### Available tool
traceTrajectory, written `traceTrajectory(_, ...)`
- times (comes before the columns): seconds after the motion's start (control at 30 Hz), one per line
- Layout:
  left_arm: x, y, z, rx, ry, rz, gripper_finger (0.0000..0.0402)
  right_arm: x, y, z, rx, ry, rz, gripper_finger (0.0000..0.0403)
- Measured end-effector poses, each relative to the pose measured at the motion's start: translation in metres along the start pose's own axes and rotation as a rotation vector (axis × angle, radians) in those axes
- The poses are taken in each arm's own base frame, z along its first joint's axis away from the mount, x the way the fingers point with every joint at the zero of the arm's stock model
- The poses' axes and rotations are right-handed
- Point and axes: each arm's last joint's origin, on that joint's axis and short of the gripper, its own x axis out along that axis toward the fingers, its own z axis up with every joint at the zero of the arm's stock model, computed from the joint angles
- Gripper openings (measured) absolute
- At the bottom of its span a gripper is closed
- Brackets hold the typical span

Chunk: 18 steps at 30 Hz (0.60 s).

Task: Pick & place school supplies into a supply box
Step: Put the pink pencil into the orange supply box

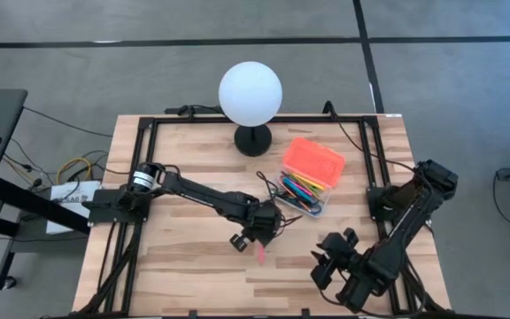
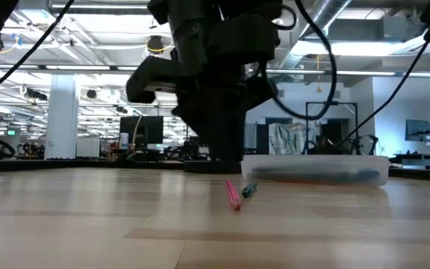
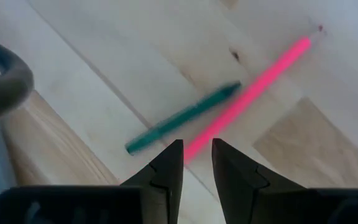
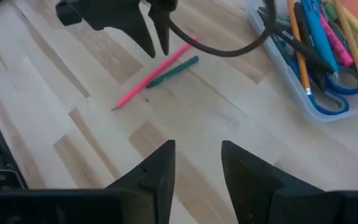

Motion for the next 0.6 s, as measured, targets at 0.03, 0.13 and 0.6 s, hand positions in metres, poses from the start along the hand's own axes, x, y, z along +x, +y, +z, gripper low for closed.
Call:
traceTrajectory(0.03, 0.001, 0.002, 0.001, 0.013, -0.014, 0.010, 0.0080, -0.001, 0.000, -0.001, 0.005, 0.001, 0.003, 0.0123)
traceTrajectory(0.13, 0.003, 0.002, 0.001, 0.068, -0.020, 0.013, 0.0080, -0.002, 0.000, -0.003, 0.025, 0.008, 0.009, 0.0123)
traceTrajectory(0.6, 0.015, 0.003, 0.001, 0.232, -0.040, -0.010, 0.0081, -0.007, 0.001, -0.009, 0.080, 0.017, 0.035, 0.0123)
